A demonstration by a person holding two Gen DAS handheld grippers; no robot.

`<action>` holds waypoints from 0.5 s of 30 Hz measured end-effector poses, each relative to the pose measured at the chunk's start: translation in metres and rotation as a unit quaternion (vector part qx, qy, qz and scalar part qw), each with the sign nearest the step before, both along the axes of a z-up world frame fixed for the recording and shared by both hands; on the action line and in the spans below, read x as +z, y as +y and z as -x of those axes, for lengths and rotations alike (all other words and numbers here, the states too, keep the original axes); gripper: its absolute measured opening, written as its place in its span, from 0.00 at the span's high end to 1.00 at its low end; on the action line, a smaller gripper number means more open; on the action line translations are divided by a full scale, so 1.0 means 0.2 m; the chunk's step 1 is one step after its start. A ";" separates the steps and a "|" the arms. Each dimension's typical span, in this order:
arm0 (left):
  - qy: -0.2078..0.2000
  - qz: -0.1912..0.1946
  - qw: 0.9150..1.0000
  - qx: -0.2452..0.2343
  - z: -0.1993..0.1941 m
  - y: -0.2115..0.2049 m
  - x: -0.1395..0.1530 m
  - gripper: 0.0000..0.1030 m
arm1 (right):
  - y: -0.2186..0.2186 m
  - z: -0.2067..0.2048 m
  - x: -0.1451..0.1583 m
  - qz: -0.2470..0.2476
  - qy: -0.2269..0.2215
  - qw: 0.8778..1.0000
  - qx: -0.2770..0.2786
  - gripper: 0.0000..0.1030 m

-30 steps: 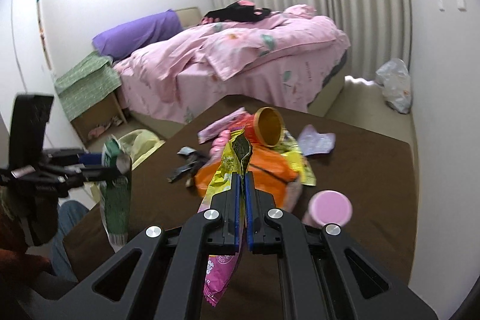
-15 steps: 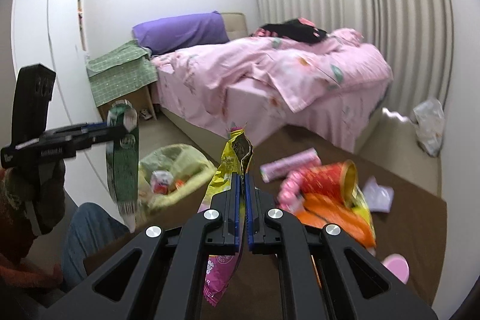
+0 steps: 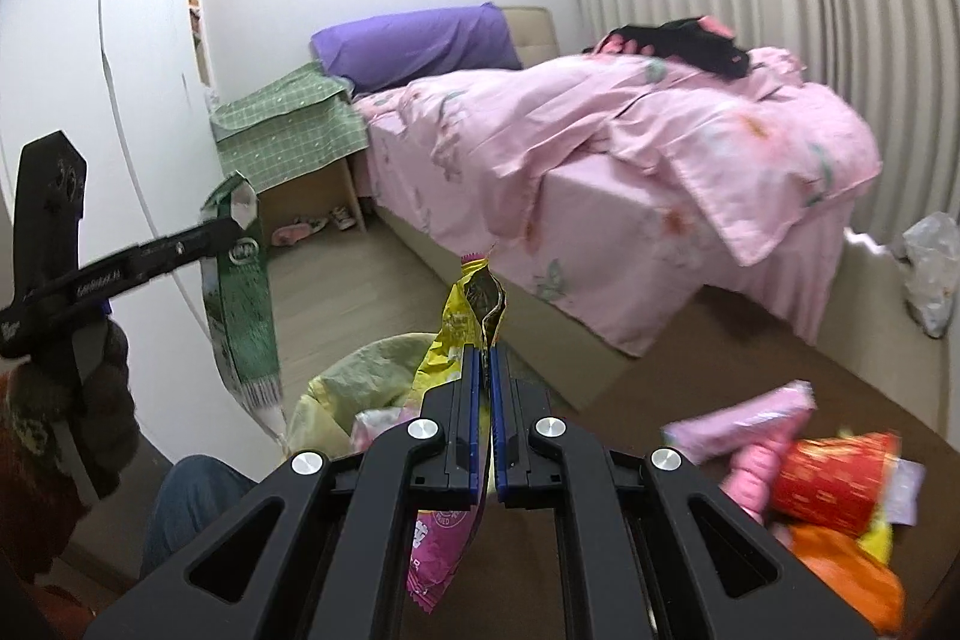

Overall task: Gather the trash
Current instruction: 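Carry the milk carton and yellow-pink snack bag with both tools to the trash bag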

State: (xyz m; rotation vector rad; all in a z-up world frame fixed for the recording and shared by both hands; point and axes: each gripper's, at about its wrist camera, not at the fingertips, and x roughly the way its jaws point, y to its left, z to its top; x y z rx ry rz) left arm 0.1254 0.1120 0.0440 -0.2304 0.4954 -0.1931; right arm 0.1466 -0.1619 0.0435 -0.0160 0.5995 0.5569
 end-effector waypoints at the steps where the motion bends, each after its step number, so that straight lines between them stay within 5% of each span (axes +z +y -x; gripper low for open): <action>1: 0.003 0.006 1.000 0.001 -0.01 0.01 -0.02 0.49 | 0.03 -0.02 -0.02 0.001 0.003 1.000 0.003 0.94; 7: -0.002 0.052 0.999 -0.001 -0.16 0.04 -0.14 0.49 | 0.21 -0.22 -0.17 -0.001 0.034 0.999 0.011 0.94; 15: 0.045 0.035 0.998 -0.018 -0.31 0.06 -0.43 0.49 | 0.34 -0.40 -0.37 0.005 0.081 0.996 0.025 0.94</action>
